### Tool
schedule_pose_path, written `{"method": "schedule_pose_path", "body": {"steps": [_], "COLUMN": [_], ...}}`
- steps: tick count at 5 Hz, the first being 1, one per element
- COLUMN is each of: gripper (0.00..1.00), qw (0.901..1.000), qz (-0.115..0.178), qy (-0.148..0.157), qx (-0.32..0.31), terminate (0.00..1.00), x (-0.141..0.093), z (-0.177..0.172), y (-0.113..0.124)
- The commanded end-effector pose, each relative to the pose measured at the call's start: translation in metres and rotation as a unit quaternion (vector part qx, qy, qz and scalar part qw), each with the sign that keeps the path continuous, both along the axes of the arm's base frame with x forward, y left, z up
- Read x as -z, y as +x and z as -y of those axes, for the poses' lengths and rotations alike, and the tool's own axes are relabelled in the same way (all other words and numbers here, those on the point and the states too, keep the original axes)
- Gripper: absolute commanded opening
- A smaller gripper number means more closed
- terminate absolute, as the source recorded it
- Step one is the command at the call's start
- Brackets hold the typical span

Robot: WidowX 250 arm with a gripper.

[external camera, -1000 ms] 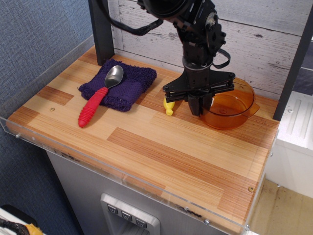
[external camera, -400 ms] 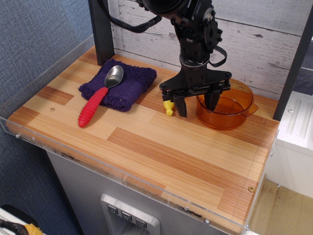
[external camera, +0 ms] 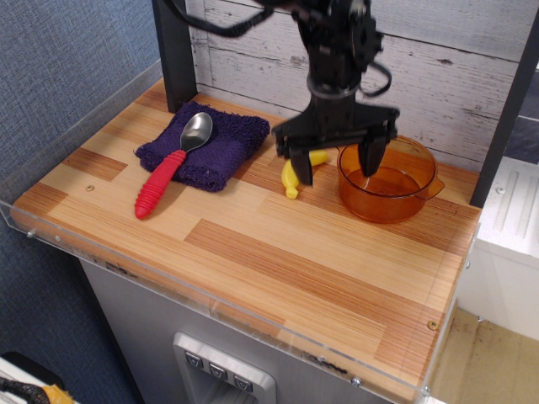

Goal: Move the amber bowl to the back of the counter to the right of the yellow squash.

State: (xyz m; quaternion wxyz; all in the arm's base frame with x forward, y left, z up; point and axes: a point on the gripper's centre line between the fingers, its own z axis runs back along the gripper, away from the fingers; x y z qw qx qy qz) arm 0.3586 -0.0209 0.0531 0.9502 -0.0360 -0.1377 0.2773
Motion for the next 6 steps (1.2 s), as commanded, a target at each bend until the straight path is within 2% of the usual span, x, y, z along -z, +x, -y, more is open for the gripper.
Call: {"method": "schedule_pose_path", "body": {"steps": [1, 2, 3, 4, 5, 6], "gripper": [1.00, 1.00, 1.00, 1.00, 1.00, 1.00], "qw": [0.9843, 0.9686, 0.9606, 0.9597, 0.9555, 0.9537], "qz": [-0.031, -0.055, -0.060, -0.050, -0.071, -0.074], "qy": [0.051, 0.077, 0.069, 0.083, 0.081, 0.062], "qx": [0.166, 0.230, 0.262, 0.264, 0.275, 0.285], "terminate": [0.00, 0.00, 0.00, 0.00, 0.00, 0.00], "x": [-0.044, -0.044, -0.047, -0.057, -0.056, -0.049], "z": [-0.007, -0.022, -0.047, -0.073, -0.109, -0.130], "y": [-0.021, -0.053, -0.079, -0.093, -0.107, -0.129]}}
